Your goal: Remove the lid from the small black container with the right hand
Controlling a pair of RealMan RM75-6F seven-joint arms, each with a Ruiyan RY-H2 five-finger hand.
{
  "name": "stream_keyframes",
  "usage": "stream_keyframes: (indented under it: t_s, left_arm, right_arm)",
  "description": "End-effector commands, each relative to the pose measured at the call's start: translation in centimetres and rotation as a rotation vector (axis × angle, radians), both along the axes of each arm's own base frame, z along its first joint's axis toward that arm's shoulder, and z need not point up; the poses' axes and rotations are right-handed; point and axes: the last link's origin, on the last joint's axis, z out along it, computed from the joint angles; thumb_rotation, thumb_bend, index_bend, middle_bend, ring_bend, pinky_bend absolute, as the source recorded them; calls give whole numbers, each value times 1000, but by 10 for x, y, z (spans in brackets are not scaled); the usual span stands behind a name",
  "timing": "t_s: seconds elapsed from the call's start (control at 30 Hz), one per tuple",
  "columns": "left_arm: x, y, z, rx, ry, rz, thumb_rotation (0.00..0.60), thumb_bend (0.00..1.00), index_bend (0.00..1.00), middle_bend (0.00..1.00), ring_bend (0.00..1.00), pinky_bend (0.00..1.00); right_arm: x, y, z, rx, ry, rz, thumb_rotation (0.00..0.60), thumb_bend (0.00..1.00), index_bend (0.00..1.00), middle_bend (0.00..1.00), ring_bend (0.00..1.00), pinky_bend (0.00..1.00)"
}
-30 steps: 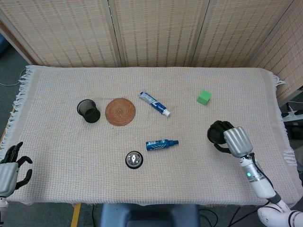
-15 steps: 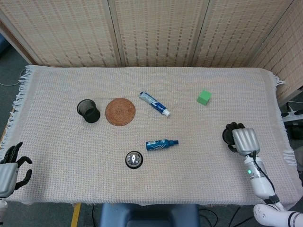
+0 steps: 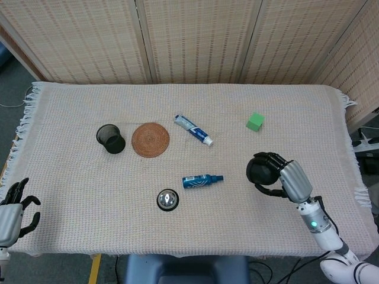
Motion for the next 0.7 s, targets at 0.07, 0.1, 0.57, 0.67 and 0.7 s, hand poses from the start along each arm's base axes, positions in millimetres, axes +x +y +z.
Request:
stream_keyframes:
  t_s: [0.07,0.1,0.57,0.67,0.7]
  left_arm:
    - [0,0,-1,-3,3,2,600,415,450,0,16,396]
    - [0,0,0,-3,3,4,600,415,449,0,16,397]
    - [-1,-1,0,-10,4,20,600,416,450,0,16,397]
    - [-1,-1,0,-11,4,21,600,415,449,0,16,397]
    - [-1,-1,0,-10,4,21,600,415,448,0,16,397]
  right_arm:
    - [-30,-5,-9,46,320,-277,600,211,654,592,745,894]
    - [-32,-5,-9,82,376,-342,600,211,654,592,746,894]
    - [-27,-21,-17,413,510,-621,600,212,652,592,747,894]
    - [-26,-24,-20,410,509,-622,600,212,651,592,747,894]
    - [-26,-26,-21,405,510,-621,600,212,651,592,747,894]
